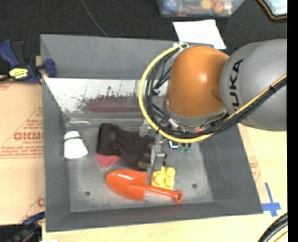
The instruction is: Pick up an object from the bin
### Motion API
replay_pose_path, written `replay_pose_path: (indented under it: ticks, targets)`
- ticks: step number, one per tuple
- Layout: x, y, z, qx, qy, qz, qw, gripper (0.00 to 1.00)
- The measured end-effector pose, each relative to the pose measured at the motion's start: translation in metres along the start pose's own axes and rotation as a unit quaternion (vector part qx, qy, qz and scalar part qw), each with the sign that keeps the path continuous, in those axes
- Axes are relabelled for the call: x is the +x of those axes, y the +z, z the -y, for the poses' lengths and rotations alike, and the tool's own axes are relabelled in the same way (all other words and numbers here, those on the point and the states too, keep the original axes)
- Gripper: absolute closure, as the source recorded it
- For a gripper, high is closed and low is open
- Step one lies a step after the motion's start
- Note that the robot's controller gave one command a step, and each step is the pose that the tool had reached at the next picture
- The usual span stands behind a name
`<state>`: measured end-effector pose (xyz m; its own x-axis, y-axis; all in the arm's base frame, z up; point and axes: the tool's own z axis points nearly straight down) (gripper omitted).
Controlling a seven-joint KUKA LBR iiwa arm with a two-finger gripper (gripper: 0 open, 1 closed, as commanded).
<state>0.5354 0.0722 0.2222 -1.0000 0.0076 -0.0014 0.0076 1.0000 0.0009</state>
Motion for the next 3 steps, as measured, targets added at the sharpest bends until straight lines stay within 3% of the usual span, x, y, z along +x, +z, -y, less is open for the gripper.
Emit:
replay_pose_path:
  ticks: [1, 2, 3]
  targets:
    - [0.0, 0.0, 0.0, 0.0, 0.0, 0.0, 1.0, 0.0]
    - [0.009, -0.087, -0.005, 0.0, -0.005, -0.0004, 1.0, 0.0]
    - [-0.004, -0.18, 0.009, 0.001, -0.02, 0.003, 0.9998, 0.0]
